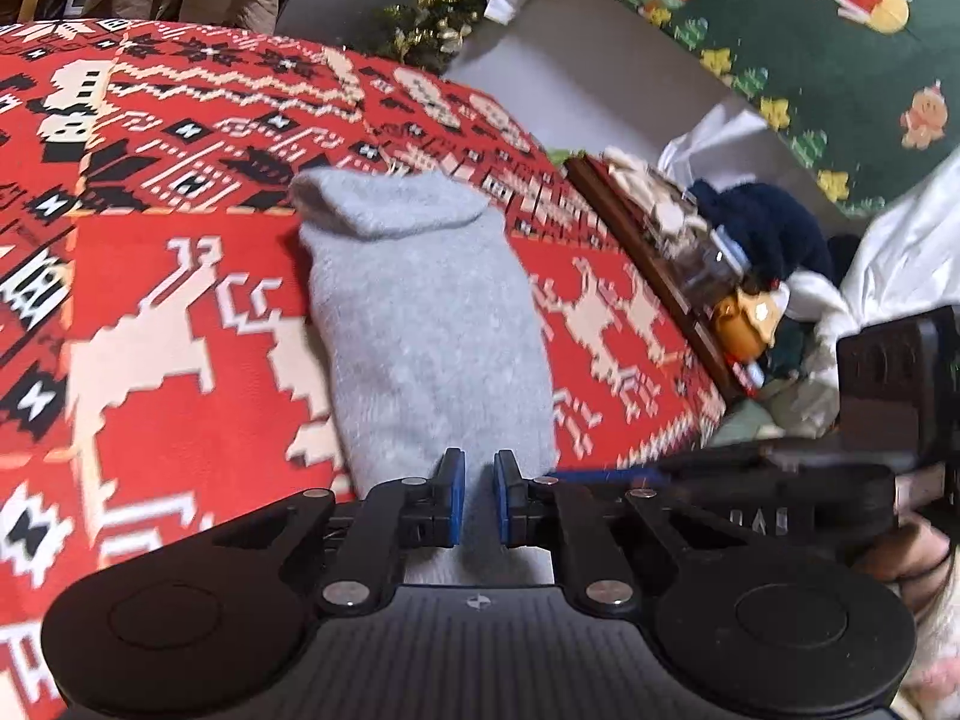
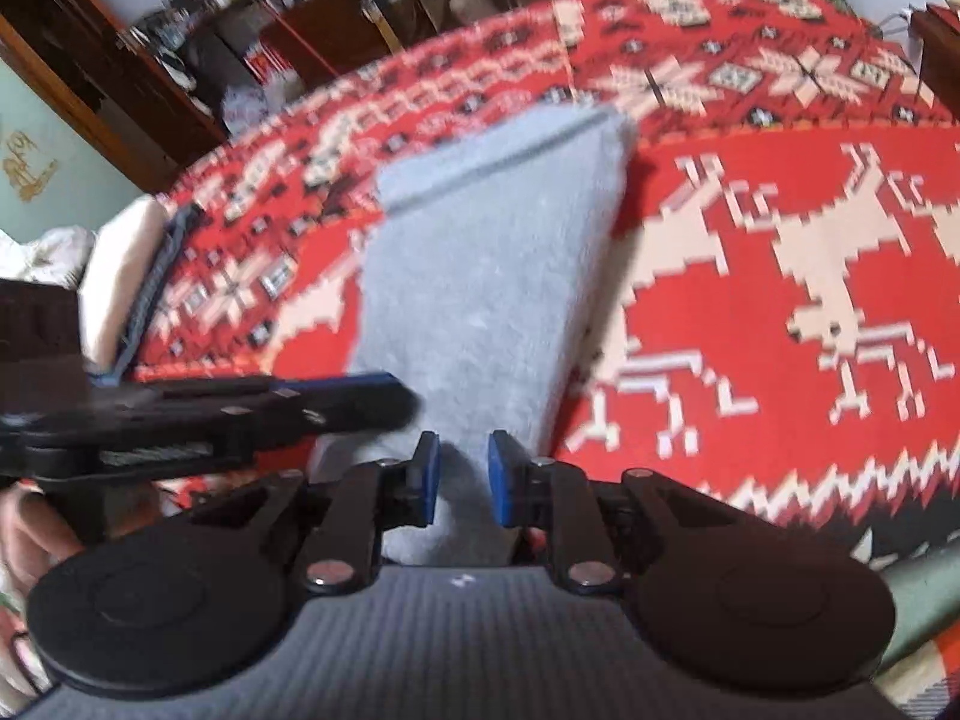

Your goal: Fold clothes

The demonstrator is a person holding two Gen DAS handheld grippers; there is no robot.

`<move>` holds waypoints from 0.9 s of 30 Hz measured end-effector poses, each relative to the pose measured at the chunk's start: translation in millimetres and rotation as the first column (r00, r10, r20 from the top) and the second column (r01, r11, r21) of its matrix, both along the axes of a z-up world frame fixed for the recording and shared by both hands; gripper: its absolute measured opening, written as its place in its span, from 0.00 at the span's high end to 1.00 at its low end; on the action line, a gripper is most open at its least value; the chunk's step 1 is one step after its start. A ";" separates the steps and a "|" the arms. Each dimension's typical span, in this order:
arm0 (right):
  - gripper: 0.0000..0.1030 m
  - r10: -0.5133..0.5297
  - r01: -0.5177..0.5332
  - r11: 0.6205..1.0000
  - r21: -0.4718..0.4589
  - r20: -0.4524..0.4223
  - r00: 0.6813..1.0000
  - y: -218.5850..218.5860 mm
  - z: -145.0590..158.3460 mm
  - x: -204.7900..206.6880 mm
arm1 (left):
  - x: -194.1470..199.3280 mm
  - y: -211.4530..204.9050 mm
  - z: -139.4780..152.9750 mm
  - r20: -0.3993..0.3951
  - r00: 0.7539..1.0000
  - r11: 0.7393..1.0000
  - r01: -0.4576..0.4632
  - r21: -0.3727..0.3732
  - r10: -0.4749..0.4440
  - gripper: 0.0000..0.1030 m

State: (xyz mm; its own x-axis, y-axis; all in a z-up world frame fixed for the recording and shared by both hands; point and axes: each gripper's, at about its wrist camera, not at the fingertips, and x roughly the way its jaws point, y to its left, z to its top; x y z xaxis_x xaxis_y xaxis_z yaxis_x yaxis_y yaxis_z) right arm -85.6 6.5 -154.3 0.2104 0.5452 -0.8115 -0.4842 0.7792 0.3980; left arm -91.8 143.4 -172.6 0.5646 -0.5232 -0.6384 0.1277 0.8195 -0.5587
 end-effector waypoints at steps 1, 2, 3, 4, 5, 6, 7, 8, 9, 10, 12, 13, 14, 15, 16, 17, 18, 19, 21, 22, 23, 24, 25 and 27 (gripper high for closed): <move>0.90 -0.006 0.006 1.000 -0.005 -0.002 1.000 -1.8 -0.1 -1.0 | -3.2 1.0 0.7 -0.008 1.000 1.000 0.005 0.005 -0.005 0.88; 0.91 -0.012 0.012 1.000 -0.008 -0.002 1.000 -3.6 0.2 -2.2 | -6.4 1.9 1.4 -0.016 1.000 1.000 0.009 0.011 -0.009 0.88; 0.92 -0.019 0.018 1.000 -0.012 -0.003 1.000 -5.4 0.5 -3.3 | -9.4 2.7 4.1 -0.018 1.000 1.000 0.008 0.014 -0.008 0.89; 0.91 -0.025 0.025 1.000 -0.015 -0.004 1.000 -7.3 0.8 -4.5 | -12.5 2.1 7.8 -0.007 1.000 1.000 0.014 0.014 -0.014 0.91; 0.90 -0.018 0.018 1.000 -0.011 0.010 1.000 -7.1 3.8 -7.4 | -15.6 1.5 11.4 0.003 1.000 1.000 0.021 0.015 -0.021 0.91; 0.84 -0.010 0.010 1.000 -0.005 0.026 1.000 -6.7 7.3 -10.5 | -18.7 0.8 15.0 0.014 1.000 1.000 0.027 0.015 -0.028 0.91; 0.84 0.007 -0.008 1.000 0.002 0.038 0.999 -4.4 10.4 -13.6 | -21.1 -2.1 16.4 0.025 0.999 0.999 0.044 0.018 -0.045 0.91; 0.84 0.026 -0.026 1.000 0.009 0.049 0.998 -1.9 13.6 -16.6 | -20.8 -4.4 14.0 0.014 0.999 0.998 0.050 0.032 -0.051 0.91; 0.84 0.044 -0.045 0.999 0.016 0.061 0.997 0.6 16.7 -19.7 | -20.5 -6.8 11.5 0.003 0.998 0.997 0.056 0.047 -0.056 0.91; 0.84 0.057 -0.057 0.998 0.000 0.056 0.997 4.2 15.2 -20.5 | -18.1 -8.8 6.2 -0.023 0.998 0.996 0.051 0.070 -0.050 0.91; 0.84 0.074 -0.072 0.996 -0.047 0.038 0.997 11.1 8.9 -21.3 | -15.9 -5.3 -0.1 -0.048 0.998 0.998 0.039 0.057 -0.037 0.89; 0.84 0.070 -0.068 0.996 -0.053 0.028 0.997 10.7 6.4 -20.6 | -15.8 -3.1 -0.3 -0.059 0.998 0.998 0.035 0.050 -0.032 0.89; 0.84 0.065 -0.064 0.996 -0.057 0.018 0.998 9.8 4.2 -19.7 | -15.8 -0.9 -0.5 -0.070 0.997 0.999 0.031 0.044 -0.028 0.88; 0.84 0.056 -0.055 0.997 -0.059 0.015 0.998 8.2 4.6 -20.0 | -17.6 -1.2 0.0 -0.075 0.997 0.998 0.034 0.051 -0.030 0.88; 0.84 0.047 -0.046 0.997 -0.062 0.013 0.999 6.4 5.4 -20.4 | -20.1 -2.2 0.8 -0.075 0.997 0.997 0.040 0.064 -0.035 0.89; 0.84 0.040 -0.038 0.998 -0.057 0.021 0.999 4.2 8.3 -21.2 | -22.5 -3.9 2.3 -0.076 0.996 0.996 0.047 0.079 -0.041 0.89; 0.79 0.032 -0.030 0.998 -0.052 0.030 0.999 1.8 11.5 -22.1 | -24.9 -3.8 5.7 -0.061 0.998 0.996 0.039 0.085 -0.034 0.89; 0.66 0.025 -0.023 0.999 -0.047 0.039 0.999 -0.5 14.7 -22.9 | -27.3 -3.7 9.1 -0.046 0.999 0.995 0.031 0.092 -0.027 0.89; 0.56 0.002 0.001 1.000 -0.030 0.086 0.996 -1.3 24.3 -23.1 | -31.0 0.4 19.6 0.001 1.000 0.997 -0.013 0.078 0.013 0.89; 0.51 -0.013 0.015 1.000 -0.020 0.113 0.994 -1.2 30.0 -22.6 | -31.0 5.6 25.7 0.026 0.998 0.998 -0.050 0.049 0.049 0.87; 0.46 -0.027 0.029 1.000 -0.009 0.139 0.990 -1.1 35.6 -22.1 | -30.3 12.2 31.3 0.042 0.995 0.996 -0.088 0.012 0.087 0.85; 0.33 -0.038 0.039 0.999 -0.005 0.160 0.986 0.5 41.1 -19.6 | -27.7 18.2 36.7 0.052 0.992 0.993 -0.116 -0.018 0.117 0.80; 0.21 -0.047 0.048 0.999 -0.001 0.180 0.983 2.2 46.6 -16.8 | -24.1 22.5 41.9 0.058 0.988 0.989 -0.142 -0.026 0.143 0.76; 0.15 -0.066 0.067 0.998 0.006 0.220 0.973 5.8 57.5 -11.3 | -15.2 29.1 52.1 0.064 0.980 0.982 -0.185 -0.023 0.186 0.60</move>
State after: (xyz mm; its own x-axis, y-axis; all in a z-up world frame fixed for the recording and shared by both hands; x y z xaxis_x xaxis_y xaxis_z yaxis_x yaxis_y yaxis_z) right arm -96.9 12.3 -96.8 0.4193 0.5227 -0.7423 -0.5066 0.8132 0.2864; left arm -107.0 172.6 -120.4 0.6933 -0.4157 -0.5887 0.0113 0.8231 -0.5678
